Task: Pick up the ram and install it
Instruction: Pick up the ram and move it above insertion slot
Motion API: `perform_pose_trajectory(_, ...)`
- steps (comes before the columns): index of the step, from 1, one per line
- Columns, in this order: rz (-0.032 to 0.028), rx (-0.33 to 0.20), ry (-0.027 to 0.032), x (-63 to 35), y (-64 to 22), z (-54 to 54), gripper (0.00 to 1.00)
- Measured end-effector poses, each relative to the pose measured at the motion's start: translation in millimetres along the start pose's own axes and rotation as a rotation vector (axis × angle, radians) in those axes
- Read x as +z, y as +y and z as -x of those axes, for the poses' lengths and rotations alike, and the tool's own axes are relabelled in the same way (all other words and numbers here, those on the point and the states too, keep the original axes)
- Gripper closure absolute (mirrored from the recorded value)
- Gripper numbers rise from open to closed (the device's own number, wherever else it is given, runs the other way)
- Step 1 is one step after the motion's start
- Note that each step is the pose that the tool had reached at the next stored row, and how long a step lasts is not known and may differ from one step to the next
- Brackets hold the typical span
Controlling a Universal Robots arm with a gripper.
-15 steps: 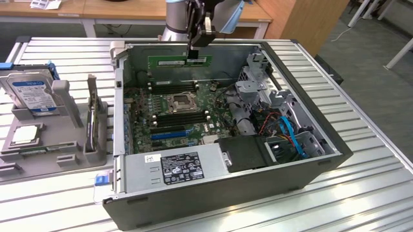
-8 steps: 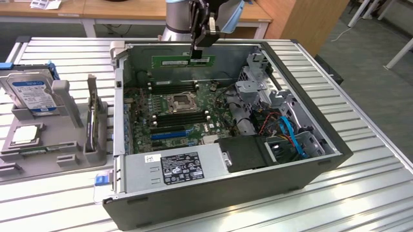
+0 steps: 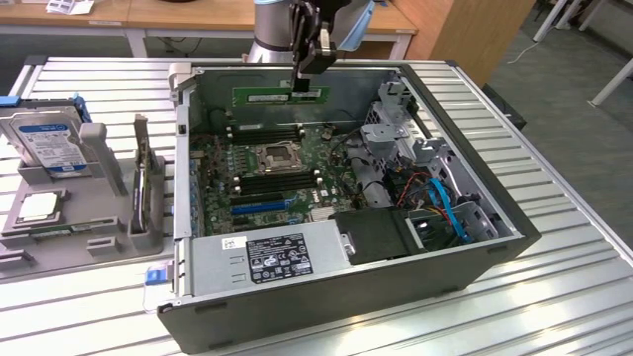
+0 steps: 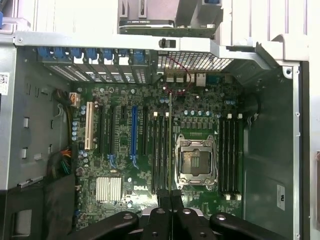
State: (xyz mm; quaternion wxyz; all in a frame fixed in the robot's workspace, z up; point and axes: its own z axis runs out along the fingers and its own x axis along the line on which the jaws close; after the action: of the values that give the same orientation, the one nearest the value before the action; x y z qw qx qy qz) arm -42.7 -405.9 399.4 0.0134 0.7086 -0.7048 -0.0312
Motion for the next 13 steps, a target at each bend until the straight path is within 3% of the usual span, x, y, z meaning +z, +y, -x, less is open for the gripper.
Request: perform_pose_trajectory(13,-0.0017,0.0,0.0001,14.5,-0.9,-0.5,0.89)
